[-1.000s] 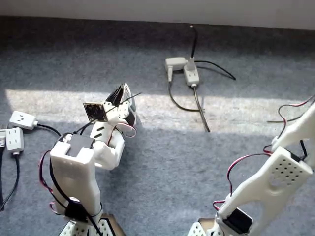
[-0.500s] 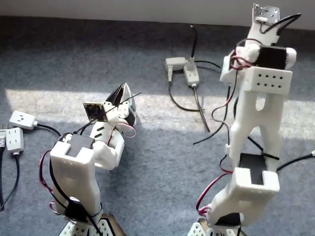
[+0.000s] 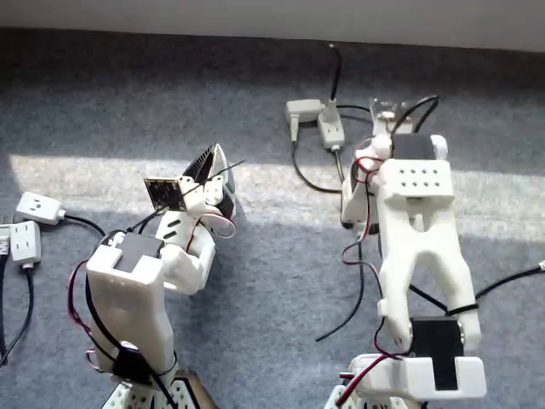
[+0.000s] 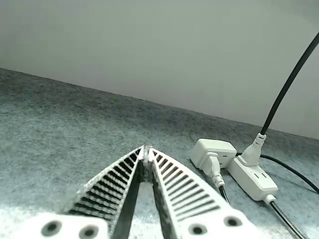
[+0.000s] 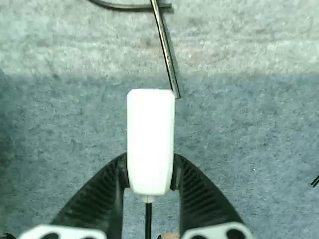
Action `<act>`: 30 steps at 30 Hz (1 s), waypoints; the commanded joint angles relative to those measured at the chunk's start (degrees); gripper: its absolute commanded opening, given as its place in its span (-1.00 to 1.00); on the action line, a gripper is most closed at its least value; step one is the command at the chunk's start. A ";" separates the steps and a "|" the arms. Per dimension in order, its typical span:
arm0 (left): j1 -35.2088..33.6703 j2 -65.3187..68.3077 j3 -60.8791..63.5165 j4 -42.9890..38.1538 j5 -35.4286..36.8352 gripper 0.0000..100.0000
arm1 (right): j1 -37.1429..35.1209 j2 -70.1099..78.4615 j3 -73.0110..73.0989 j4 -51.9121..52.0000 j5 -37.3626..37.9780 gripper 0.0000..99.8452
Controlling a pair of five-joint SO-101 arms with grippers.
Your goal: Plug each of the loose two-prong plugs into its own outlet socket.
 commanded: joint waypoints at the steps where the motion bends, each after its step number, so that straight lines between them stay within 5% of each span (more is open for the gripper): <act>1: 0.48 -0.66 -0.31 -1.23 -0.09 -0.99 | -1.01 -8.22 14.46 -9.27 2.37 -0.99; 8: 0.66 -0.66 -0.31 -1.05 -0.09 -0.99 | -4.70 -18.95 36.18 -24.40 2.29 -0.87; 13: 0.66 -0.66 -0.31 -1.05 -0.09 -0.99 | -8.48 -21.58 38.46 -26.42 2.37 -0.59; 17: 0.66 -0.66 -0.31 -1.05 -0.09 -0.99 | -9.27 -24.40 36.44 -25.89 2.46 -0.55; 30: 0.75 -0.66 -0.31 -1.05 -0.09 -0.99 | 11.12 -29.14 38.64 -27.30 20.66 -0.55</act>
